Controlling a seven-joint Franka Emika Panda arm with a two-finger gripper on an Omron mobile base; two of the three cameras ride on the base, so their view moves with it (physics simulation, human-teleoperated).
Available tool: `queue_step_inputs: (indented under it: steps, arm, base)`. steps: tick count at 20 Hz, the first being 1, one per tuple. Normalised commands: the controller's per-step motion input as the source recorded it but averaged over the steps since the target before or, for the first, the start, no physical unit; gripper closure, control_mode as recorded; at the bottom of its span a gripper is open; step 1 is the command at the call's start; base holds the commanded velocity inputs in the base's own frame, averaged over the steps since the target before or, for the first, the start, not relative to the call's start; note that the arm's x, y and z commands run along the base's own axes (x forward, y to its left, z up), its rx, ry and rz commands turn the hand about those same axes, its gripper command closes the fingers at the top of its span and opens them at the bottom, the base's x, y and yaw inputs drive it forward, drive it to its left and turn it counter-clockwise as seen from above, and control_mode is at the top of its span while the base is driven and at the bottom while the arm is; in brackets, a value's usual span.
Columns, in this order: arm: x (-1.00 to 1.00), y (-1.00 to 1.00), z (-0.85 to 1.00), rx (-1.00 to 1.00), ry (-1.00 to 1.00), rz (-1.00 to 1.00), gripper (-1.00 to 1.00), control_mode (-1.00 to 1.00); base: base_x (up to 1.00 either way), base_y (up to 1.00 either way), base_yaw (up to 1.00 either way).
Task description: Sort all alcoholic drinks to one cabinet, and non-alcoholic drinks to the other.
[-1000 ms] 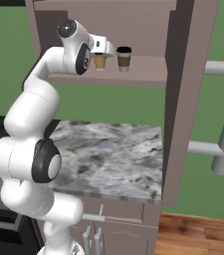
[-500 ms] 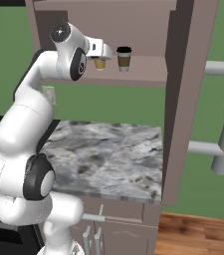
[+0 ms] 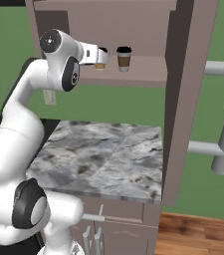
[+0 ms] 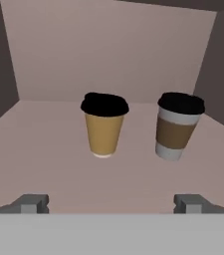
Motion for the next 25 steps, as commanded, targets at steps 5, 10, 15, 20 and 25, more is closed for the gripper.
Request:
queue_step_inputs:
  steps: [5, 10, 15, 20, 25]
  arm:
    - [-0.61, 0.00, 0.04, 0.00, -0.06, 0.00, -1.00, -1.00]
    - [-0.62, 0.00, 0.07, 0.00, -0.03, 0.00, -1.00, -1.00]
    - [-0.61, 0.00, 0.11, 0.00, -0.01, 0.00, -1.00, -1.00]
    - [-0.61, 0.00, 0.12, 0.00, -0.01, 0.00, -1.00, -1.00]
    - [-0.65, 0.00, 0.06, 0.00, 0.00, 0.00, -1.00, -1.00]
  base:
    - [0.00, 0.00, 0.00]
    - [0.00, 0.00, 0.00]
    - [0.00, 0.00, 0.00]
    - [0.00, 0.00, 0.00]
    - [0.00, 0.00, 0.00]
